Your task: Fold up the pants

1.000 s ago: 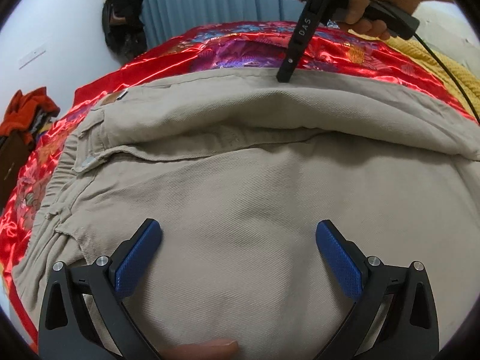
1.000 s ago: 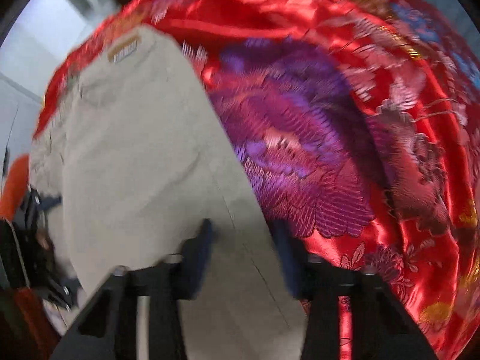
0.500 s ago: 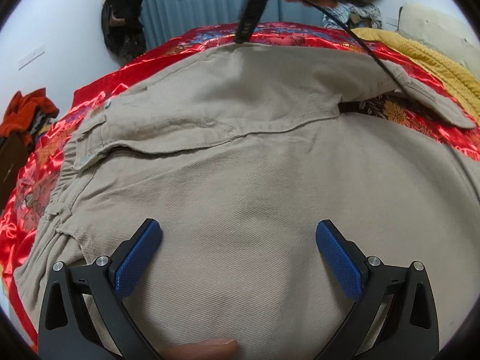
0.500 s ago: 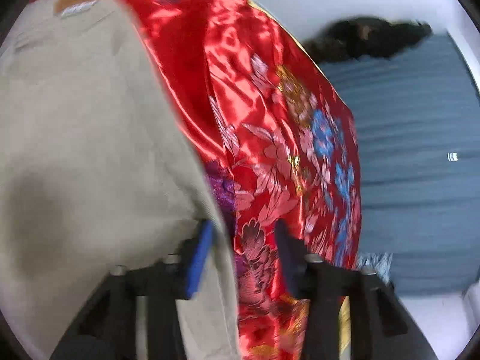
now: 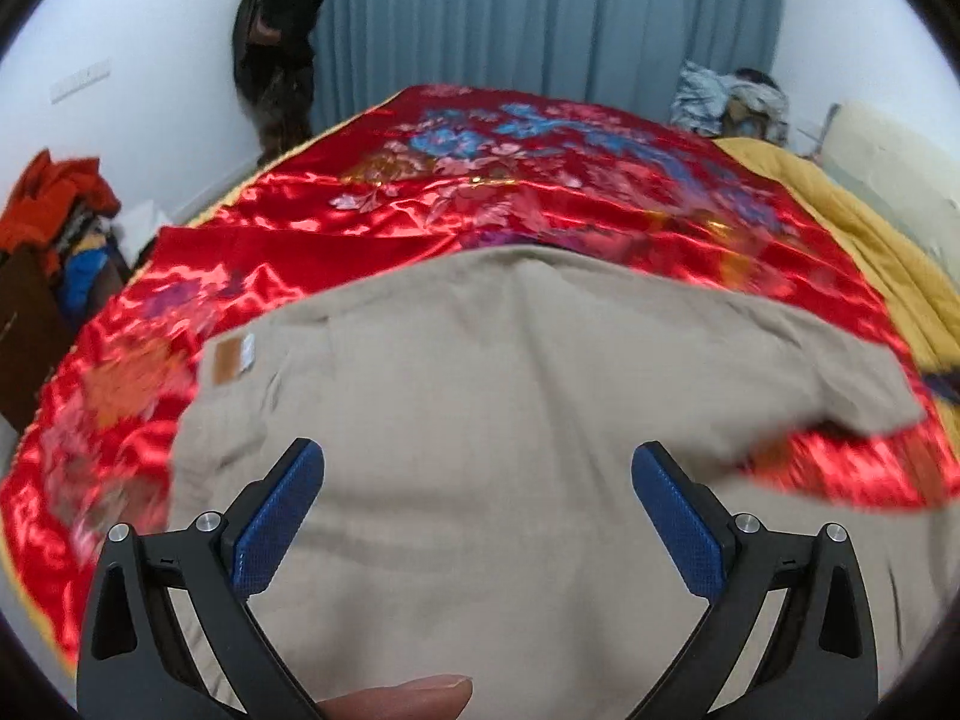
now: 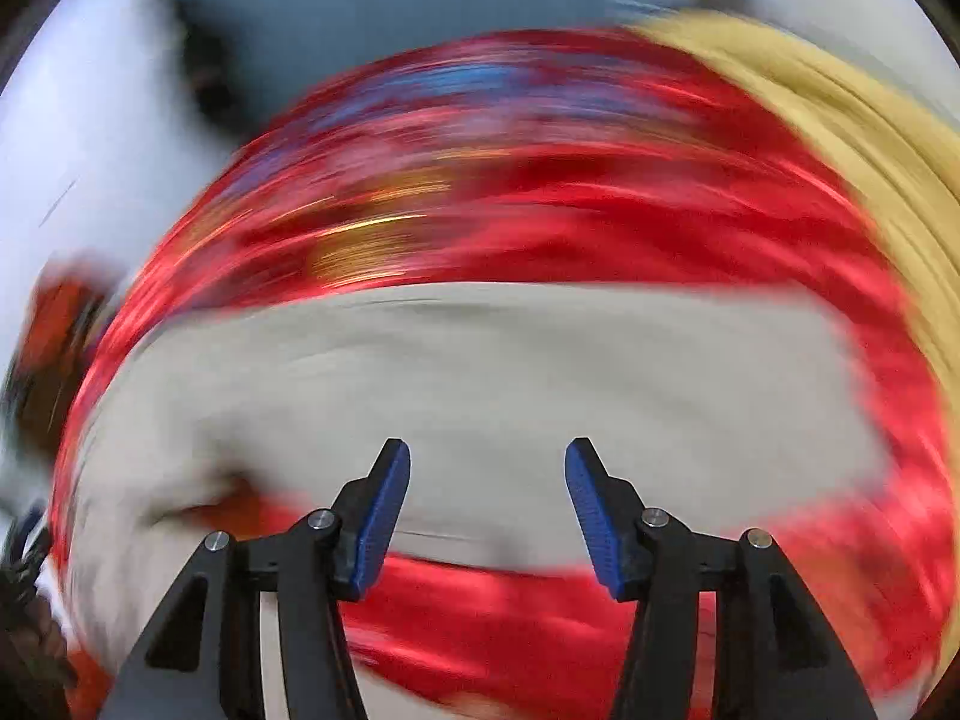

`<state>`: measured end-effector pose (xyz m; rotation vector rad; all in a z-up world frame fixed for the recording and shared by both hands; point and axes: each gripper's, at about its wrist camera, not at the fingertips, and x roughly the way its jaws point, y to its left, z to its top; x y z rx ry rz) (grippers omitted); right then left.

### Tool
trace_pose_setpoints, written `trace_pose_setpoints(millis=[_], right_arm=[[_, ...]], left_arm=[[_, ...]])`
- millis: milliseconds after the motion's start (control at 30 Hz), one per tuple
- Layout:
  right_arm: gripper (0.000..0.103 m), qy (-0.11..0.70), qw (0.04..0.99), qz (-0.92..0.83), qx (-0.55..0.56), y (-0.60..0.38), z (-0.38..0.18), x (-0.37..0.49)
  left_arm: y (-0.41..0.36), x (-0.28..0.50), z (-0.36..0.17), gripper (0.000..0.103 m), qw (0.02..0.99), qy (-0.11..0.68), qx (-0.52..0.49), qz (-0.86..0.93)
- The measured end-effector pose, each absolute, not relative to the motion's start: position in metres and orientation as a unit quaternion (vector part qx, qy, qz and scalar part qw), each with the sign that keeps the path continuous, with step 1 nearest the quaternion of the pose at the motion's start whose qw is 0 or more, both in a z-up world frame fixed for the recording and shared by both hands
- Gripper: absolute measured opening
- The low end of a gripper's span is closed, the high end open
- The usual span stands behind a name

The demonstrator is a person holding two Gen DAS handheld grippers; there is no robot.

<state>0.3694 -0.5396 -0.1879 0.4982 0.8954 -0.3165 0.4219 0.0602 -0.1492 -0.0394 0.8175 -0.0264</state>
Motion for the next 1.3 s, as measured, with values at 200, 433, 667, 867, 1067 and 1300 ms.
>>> trace_pose_setpoints(millis=[200,433,667,867,1067,1300], right_arm=[[0.056,0.387,0.802,-0.177,0.420,-0.658,-0.231,0.302],[0.003,0.400,0.832,-0.173,0.344,-0.660,-0.229,0.371],[0.016,0.455,0.846,-0.268,0.073,-0.679,-0.184,0.427],[0.048,0.408,0.858,-0.270,0.157,-0.650,-0.184,0.366],[0.059,0.413,0.892,-0.062,0.173,-0.508,-0.182,0.297],[0.062,0.476,0.862,0.055,0.164,-0.391,-0.216,0.195]], left_arm=[[0.061,0.487,-0.235,0.102,0.882,0.470,0.015,0.002],[0.067,0.483,-0.245,0.102,0.872,0.484,0.029,-0.063],[0.055,0.482,-0.250,0.102,0.862,0.494,0.059,-0.102],[0.048,0.475,-0.238,0.102,0.869,0.483,0.083,-0.073],[0.001,0.395,-0.193,0.102,0.890,0.433,0.087,-0.113],[-0.076,0.313,-0.213,0.102,0.869,0.445,0.136,-0.170]])
